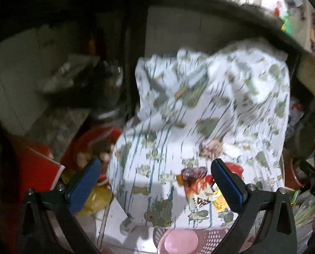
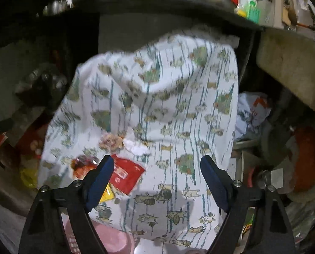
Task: Collect trash
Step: 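Grasp the brown snack packet with the left tool while the right tool grasps the yellow sachet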
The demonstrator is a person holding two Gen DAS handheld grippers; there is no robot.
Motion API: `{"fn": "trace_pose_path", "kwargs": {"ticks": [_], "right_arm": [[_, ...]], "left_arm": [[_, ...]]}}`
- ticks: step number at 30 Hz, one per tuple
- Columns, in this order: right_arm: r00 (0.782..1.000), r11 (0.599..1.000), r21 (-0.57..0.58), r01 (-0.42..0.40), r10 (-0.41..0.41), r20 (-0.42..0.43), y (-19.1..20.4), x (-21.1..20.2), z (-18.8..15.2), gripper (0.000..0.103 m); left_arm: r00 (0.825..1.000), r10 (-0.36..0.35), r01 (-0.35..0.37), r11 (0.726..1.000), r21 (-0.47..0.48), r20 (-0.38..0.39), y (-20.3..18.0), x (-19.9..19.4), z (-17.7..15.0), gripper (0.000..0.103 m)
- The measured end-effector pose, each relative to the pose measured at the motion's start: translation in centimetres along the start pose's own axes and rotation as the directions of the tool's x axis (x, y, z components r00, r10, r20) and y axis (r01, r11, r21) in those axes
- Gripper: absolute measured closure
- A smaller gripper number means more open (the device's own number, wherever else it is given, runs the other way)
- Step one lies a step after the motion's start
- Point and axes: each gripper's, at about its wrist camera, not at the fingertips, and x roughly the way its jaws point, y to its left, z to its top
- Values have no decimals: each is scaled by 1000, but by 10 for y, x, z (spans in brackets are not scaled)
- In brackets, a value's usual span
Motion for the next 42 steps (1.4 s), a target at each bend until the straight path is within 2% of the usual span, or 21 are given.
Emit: {"fn": "trace_pose_path", "kwargs": {"ticks": [4,7,9,12,16,17,20,21,25,26,29,31,34,35,38,40,42], "right_arm": [[997,999,41,12,-9,-78,-5,33,-1,17],[992,997,83,-7,17,-128,-9,52,1,19],[983,994,111,-17,36,-178,-10,66,-1,24],[967,987,148,-69,103,-232,-7,80,-7,24],[949,976,175,-126,170,-264,0,88,-12,24],[947,977,170,-128,172,-270,3,90,-13,24],[938,974,180,-135,184,-295,5,97,-18,24],[933,971,193,-138,193,-303,3,99,-18,24],[915,950,282,-132,227,-333,-12,109,-21,24],[918,951,289,-114,212,-336,-16,110,-21,24],[931,958,281,-49,146,-336,-25,111,-19,24],[930,956,290,-46,147,-336,-31,111,-19,24],[929,955,292,-45,147,-339,-36,111,-20,24],[930,958,285,-40,140,-340,-37,111,-21,24],[932,965,263,-19,112,-344,-40,111,-22,24],[933,965,261,-11,104,-343,-43,112,-22,24],[936,966,259,0,91,-341,-47,112,-21,24]], "left_arm": [[996,-13,11,1000,-15,-85,-5,33,0,0],[990,-9,12,1000,17,-142,-15,48,-3,0],[981,-13,18,999,26,-194,-18,59,-7,0],[952,-53,55,998,-4,-302,-20,80,-14,0],[919,-105,95,994,-44,-380,-23,102,-23,0],[907,-127,111,992,-62,-403,-24,108,-26,4],[877,-165,133,986,-102,-451,-29,122,-35,24],[862,-191,152,981,-119,-469,-33,128,-38,29],[819,-230,197,973,-120,-526,-56,147,-49,31],[819,-215,185,977,-109,-532,-61,149,-52,30],[815,-149,147,988,-49,-560,-80,163,-62,16],[814,-118,116,992,-40,-568,-89,172,-66,16],[839,-54,35,998,-46,-541,-94,181,-63,15],[843,-57,31,998,-58,-535,-95,184,-61,15],[844,-24,-14,998,-67,-537,-98,194,-61,15],[836,-4,-31,998,-54,-548,-104,204,-66,14],[847,34,-48,999,-12,-530,-111,205,-67,15]]}}
